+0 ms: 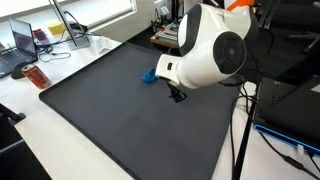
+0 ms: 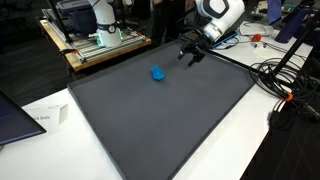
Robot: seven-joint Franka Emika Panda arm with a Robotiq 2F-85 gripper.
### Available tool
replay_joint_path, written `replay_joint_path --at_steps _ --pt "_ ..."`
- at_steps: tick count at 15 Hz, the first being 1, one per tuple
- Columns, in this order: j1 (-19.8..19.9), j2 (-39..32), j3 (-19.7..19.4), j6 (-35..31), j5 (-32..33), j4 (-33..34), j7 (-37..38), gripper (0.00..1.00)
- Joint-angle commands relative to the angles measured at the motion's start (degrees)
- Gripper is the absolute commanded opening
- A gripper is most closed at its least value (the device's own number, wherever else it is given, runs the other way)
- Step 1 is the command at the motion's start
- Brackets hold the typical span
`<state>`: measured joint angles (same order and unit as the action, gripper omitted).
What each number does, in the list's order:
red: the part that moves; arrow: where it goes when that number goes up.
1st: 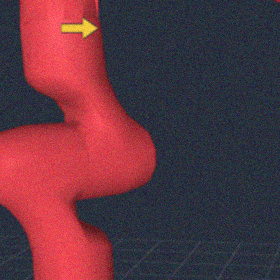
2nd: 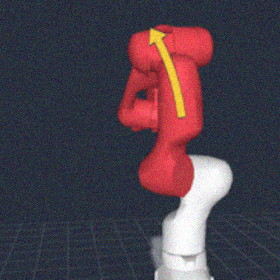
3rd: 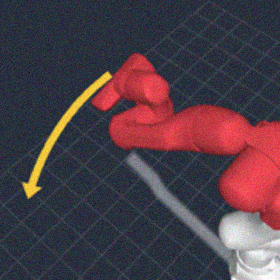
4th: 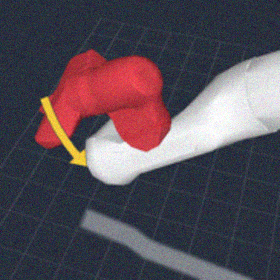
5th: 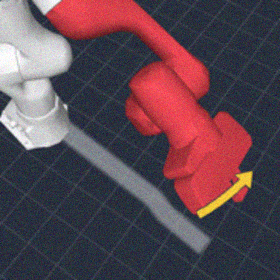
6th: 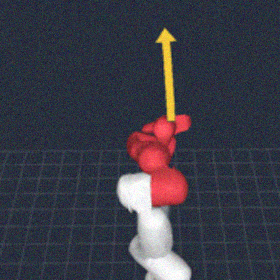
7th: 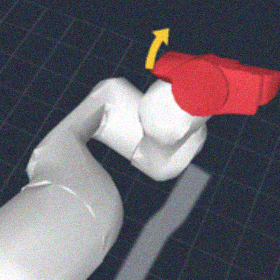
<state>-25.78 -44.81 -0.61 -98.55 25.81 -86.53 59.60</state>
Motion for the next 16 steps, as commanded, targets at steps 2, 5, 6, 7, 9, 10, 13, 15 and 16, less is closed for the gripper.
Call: replay_joint_path --at_steps 2,5,6,7,9,10,13,15,16 --pt "-0.9 -3.3 -1.5 6.0 1.5 4.7 2.4 1.00" --pt "-0.8 -5.0 -1.9 8.6 1.9 6.5 3.2 1.00" --pt "-0.7 -5.4 -1.9 8.8 2.0 6.9 2.9 1.00" --pt "-0.8 -5.6 -2.1 9.0 2.4 7.3 2.8 1.00" --pt "-0.5 -5.2 -2.0 9.1 2.9 7.6 1.6 1.00" --pt "-0.2 -4.8 -1.9 8.9 3.1 7.7 0.7 1.00" --pt "1.6 -2.5 -1.4 7.9 3.3 7.0 -5.3 1.00" --pt "2.8 -1.3 -1.4 7.6 3.1 6.9 -9.6 1.00" --pt "3.7 -0.6 -1.3 7.0 2.8 6.7 -12.1 1.00"
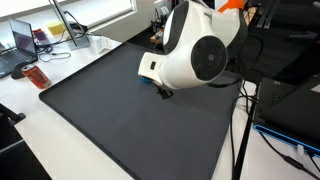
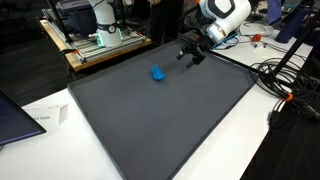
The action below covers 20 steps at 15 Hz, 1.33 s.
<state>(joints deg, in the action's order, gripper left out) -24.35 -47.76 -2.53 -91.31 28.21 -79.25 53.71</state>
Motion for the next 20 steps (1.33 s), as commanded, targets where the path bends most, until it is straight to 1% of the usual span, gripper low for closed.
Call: replay_joint_path --at_steps 1,7,10,16,20 --pt "2.9 2.8 0.6 -0.4 0.3 -0.6 -8.3 1.00" --pt "8.3 4.8 1.0 -1.6 -2.7 -0.4 -23.4 1.00" --pt "10.7 5.1 0.9 -1.2 -4.9 -0.2 -29.4 1.00" --pt "14.9 7.0 1.1 -2.0 -9.5 -1.8 -37.3 1.00" --pt "18.7 8.2 1.6 -3.6 -14.4 -3.5 -42.4 1.00"
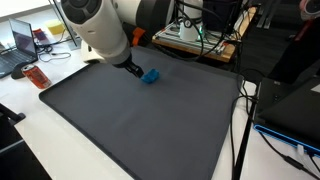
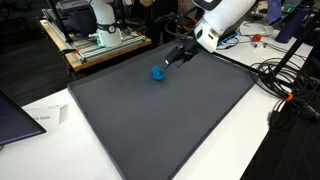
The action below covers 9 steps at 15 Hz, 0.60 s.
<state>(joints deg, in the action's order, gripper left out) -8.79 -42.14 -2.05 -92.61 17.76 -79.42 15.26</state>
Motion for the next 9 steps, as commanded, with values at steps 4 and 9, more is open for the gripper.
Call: replay_joint_path --at_steps 4,9 --pt "7.1 3.4 1.5 -5.1 -9.6 -5.5 -8.6 1.00" --pt "11.4 3.7 1.7 -9.3 -15.7 -8.7 -13.8 1.00"
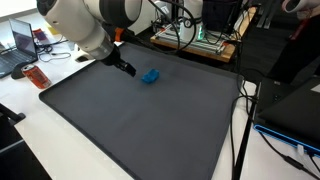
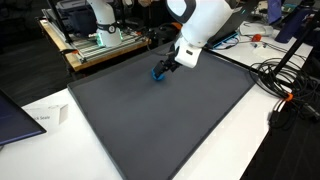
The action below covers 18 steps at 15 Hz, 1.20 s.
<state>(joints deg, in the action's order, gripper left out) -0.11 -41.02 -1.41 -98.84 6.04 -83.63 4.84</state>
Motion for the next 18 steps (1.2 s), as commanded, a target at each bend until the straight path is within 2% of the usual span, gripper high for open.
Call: replay_joint_path --at_steps 1,9,18 --pt "3.4 2.8 1.0 -4.5 -5.0 -5.4 -4.0 1.00" --pt "9.1 5.5 1.5 -15.0 -12.1 -13.9 -13.0 1.00" --pt "16.3 7.6 3.3 -14.6 -23.2 -19.5 -27.6 1.00"
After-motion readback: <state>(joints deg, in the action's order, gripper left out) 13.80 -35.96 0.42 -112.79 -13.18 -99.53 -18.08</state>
